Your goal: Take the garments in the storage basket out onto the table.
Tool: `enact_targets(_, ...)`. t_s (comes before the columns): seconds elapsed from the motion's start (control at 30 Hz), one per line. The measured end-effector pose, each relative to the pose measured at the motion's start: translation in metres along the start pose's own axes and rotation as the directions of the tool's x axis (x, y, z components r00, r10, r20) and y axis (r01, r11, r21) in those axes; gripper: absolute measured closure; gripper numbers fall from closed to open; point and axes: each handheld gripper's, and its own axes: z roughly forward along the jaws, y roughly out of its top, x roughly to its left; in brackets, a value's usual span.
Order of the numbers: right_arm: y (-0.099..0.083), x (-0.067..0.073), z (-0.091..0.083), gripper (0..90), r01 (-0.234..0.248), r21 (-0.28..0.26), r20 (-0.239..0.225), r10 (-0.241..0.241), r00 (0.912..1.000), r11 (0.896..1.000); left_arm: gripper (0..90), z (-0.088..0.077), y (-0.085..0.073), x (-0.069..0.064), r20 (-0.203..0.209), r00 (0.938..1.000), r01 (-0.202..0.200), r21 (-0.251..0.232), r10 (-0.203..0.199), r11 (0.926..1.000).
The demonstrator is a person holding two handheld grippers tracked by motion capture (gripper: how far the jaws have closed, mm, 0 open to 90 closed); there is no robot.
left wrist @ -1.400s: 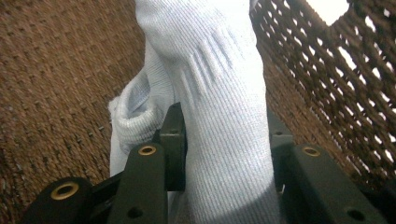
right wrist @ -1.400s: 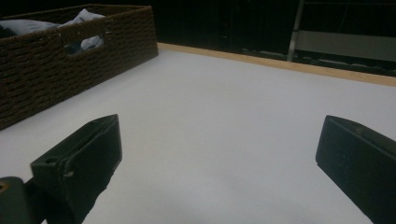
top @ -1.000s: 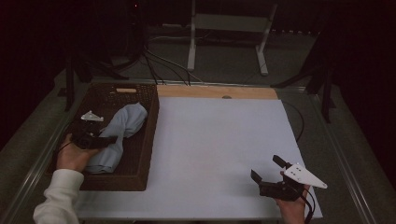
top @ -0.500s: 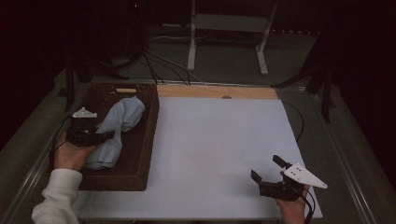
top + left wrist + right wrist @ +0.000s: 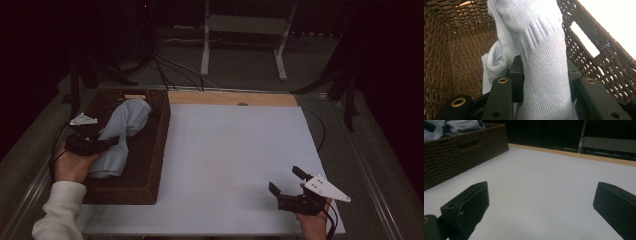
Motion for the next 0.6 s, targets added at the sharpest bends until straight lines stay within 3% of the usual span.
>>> enact_targets(0.27, 0.0, -0.0001, -0.0001, 0.6, 0.0, 0.0, -0.001, 0.0, 1.0, 1.0, 63.1, -0.0033, 0.0005, 0.0009, 0.01, 0.9999, 0.011, -0.049, -0.011, 0.9987)
enact_targets(0.6, 0.0002, -0.0002, -0.0004, 0.6, 0.0, -0.001, 0.0, 0.0, 1.0, 1.0, 63.1, -0.0054, 0.0004, 0.0003, -0.001, 1.0, 0.008, -0.068, -0.008, 0.9976)
